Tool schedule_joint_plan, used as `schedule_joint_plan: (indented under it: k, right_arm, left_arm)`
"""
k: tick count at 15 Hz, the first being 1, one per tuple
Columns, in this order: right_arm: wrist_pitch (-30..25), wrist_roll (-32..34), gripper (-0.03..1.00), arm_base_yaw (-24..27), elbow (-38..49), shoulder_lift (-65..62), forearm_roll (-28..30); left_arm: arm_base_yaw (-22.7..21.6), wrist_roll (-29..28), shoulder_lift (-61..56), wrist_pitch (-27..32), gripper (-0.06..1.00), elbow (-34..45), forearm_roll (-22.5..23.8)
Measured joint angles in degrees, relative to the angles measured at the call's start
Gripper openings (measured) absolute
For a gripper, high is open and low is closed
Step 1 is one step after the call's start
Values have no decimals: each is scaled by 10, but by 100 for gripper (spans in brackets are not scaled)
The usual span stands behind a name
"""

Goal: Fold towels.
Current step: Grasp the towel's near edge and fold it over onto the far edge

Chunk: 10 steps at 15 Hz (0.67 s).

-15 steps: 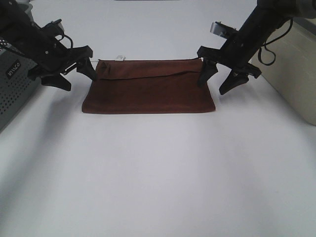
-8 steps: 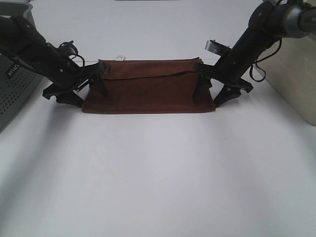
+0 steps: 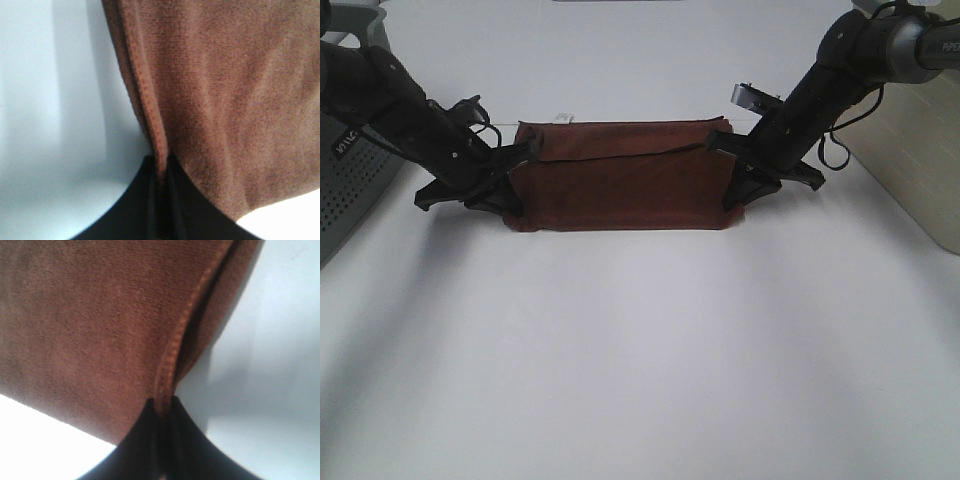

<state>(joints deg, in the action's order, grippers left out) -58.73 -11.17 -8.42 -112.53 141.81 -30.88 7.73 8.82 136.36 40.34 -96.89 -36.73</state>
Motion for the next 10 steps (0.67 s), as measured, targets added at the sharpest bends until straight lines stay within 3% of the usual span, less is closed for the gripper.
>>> schedule_joint_plan:
  k: [5, 8, 10]
  right_arm:
    - [-32, 12, 0, 0, 14, -16, 8]
    - [-23, 11, 0, 0, 101, -82, 9]
    - [-1, 5, 0, 0, 186, -130, 7]
  left_arm:
    - [0, 0, -31, 55, 1, 7, 49]
    - [1, 0, -89, 55, 1, 75, 60]
    - [1, 0, -136, 42, 1, 160, 65]
